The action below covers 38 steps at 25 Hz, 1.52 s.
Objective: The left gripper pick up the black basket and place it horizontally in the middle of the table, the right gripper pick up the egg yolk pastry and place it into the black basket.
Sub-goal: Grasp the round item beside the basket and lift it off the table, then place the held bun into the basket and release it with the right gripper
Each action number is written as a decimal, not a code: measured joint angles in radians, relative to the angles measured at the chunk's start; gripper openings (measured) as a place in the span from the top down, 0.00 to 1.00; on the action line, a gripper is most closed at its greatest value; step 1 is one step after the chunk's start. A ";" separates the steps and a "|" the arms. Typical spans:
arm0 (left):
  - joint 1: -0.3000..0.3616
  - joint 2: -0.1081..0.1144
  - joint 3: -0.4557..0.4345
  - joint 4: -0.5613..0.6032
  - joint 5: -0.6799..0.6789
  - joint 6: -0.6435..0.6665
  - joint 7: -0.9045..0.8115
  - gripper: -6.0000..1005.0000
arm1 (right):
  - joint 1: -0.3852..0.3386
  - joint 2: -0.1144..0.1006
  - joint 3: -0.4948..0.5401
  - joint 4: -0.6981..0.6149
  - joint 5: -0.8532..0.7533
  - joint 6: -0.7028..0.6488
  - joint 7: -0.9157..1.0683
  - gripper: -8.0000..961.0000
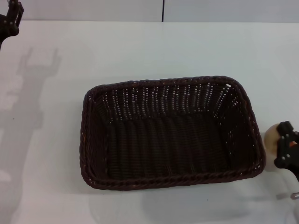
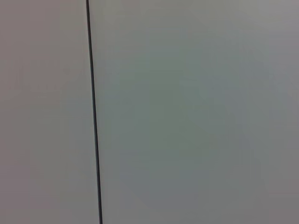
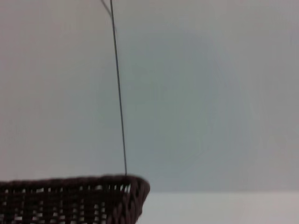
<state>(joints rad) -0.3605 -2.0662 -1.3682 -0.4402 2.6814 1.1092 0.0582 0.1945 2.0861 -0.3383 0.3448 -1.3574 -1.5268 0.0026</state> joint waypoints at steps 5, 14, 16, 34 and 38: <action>0.000 0.000 0.000 0.000 0.000 0.000 0.000 0.27 | -0.032 0.000 0.017 0.040 0.000 -0.140 -0.102 0.96; 0.001 -0.002 0.000 0.000 -0.004 0.000 0.000 0.27 | -0.066 -0.001 0.011 0.092 -0.062 -0.427 -0.222 0.94; 0.002 -0.002 0.000 0.000 -0.005 0.000 0.000 0.27 | -0.062 -0.001 0.011 0.096 -0.095 -0.477 -0.236 0.94; 0.004 -0.002 0.000 0.000 -0.004 0.001 -0.001 0.27 | 0.211 -0.002 0.012 0.138 -0.266 -0.245 -0.214 0.91; 0.002 -0.001 0.000 0.000 -0.004 0.002 -0.001 0.27 | 0.230 -0.003 0.021 0.124 -0.349 -0.197 -0.157 0.90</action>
<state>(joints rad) -0.3590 -2.0673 -1.3683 -0.4402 2.6777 1.1111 0.0572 0.4249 2.0836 -0.3174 0.4684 -1.7065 -1.7239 -0.1542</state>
